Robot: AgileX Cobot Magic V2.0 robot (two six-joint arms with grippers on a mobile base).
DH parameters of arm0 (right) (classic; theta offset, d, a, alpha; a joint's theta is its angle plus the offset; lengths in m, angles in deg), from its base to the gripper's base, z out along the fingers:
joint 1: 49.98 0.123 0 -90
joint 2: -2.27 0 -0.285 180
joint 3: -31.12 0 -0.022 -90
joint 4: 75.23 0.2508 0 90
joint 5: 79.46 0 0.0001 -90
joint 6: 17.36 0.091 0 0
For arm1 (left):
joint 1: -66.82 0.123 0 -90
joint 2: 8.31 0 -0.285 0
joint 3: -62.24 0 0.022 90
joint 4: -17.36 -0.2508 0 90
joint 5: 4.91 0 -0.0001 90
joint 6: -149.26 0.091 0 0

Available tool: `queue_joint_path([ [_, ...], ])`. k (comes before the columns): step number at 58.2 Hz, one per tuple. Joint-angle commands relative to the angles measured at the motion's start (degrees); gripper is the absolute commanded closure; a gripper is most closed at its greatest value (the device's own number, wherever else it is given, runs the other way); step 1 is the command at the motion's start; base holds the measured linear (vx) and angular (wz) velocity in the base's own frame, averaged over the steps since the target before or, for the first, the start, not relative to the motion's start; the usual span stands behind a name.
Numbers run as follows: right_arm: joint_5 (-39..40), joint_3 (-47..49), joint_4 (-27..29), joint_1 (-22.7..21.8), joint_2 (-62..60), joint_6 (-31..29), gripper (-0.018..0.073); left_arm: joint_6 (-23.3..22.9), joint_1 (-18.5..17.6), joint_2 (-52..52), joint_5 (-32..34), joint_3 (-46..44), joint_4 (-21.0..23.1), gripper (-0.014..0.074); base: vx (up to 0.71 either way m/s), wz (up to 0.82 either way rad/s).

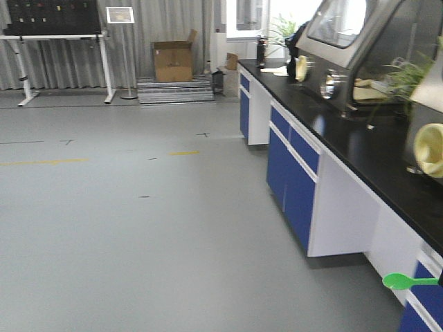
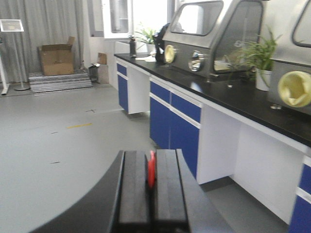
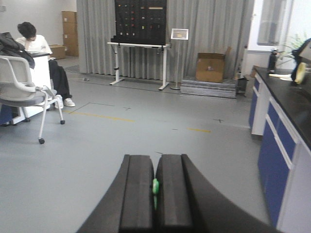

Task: Sort red and green spoons into left cabinet
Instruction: 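Drive the base across the room to the white cabinet holding both spoons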

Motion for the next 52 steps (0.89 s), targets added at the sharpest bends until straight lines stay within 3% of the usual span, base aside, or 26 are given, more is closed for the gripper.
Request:
queue_joint_path([
  [1, -1.83, 1.73, -0.96, -0.32, 0.29, -0.17, 0.0564, -0.07, -0.26, 0.18, 4.14, -1.25, 0.28, 0.0596, 0.39, 0.28],
  [52, -1.97, 1.73, -0.96, -0.32, 0.29, -0.17, 0.0564, -0.07, -0.26, 0.18, 4.14, -1.25, 0.28, 0.0596, 0.53, 0.35],
])
